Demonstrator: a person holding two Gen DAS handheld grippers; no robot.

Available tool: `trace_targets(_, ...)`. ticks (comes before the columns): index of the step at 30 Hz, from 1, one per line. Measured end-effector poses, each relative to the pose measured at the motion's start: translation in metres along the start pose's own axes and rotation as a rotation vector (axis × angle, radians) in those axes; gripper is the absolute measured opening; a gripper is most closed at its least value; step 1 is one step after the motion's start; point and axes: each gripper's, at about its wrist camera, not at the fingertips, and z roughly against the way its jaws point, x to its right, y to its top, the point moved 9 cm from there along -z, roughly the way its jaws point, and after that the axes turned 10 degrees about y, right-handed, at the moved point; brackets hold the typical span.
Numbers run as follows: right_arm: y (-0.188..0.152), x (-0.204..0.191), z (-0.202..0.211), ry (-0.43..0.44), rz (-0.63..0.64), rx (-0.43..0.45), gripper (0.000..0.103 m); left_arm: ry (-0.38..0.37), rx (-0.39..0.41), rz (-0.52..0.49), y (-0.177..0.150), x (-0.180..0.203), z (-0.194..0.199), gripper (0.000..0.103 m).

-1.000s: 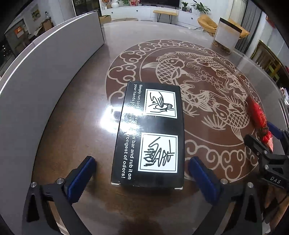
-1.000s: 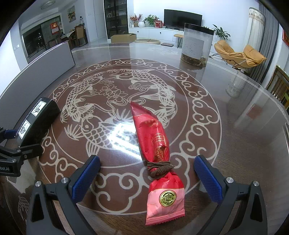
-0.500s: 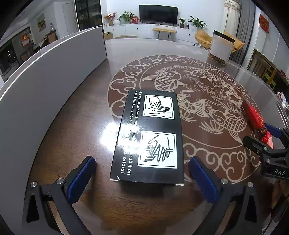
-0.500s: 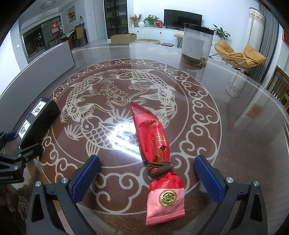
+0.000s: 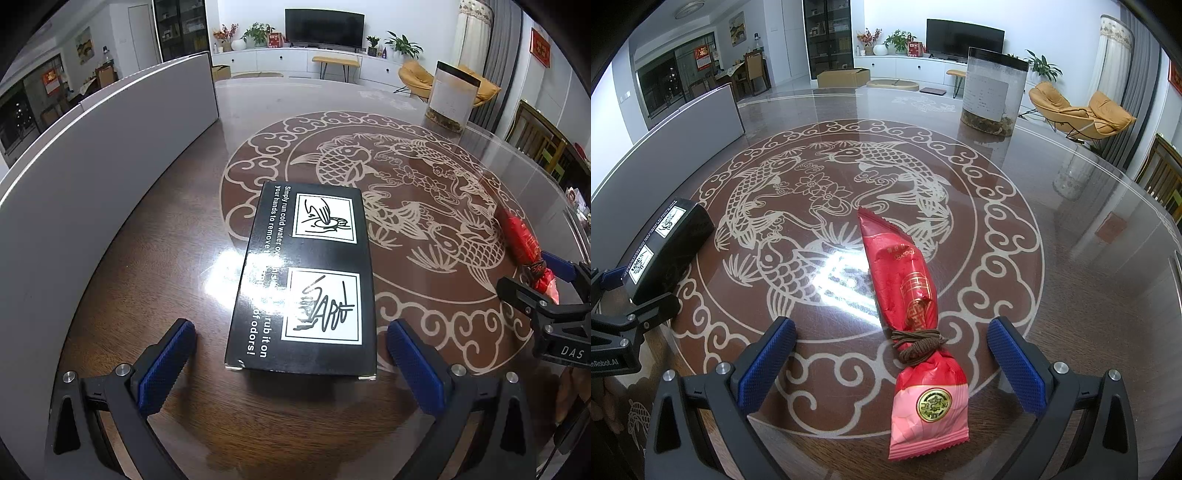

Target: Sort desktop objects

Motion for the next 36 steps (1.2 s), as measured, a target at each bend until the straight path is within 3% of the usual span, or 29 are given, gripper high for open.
trace_targets(24, 0.000, 0.000, 0.000, 0.000, 0.000, 0.000, 0.103, -0.004, -0.024, -0.010, 0.000, 0.000, -0.001, 0.103)
trace_targets(31, 0.000, 0.000, 0.000, -0.001, 0.001, 0.000, 0.103, -0.031, 0.059, -0.032, 0.010, 0.005, -0.005, 0.103)
trace_targets(36, 0.000, 0.001, 0.001, -0.001, 0.001, 0.000, 0.103, -0.028, 0.062, -0.024, 0.018, 0.006, -0.009, 0.103)
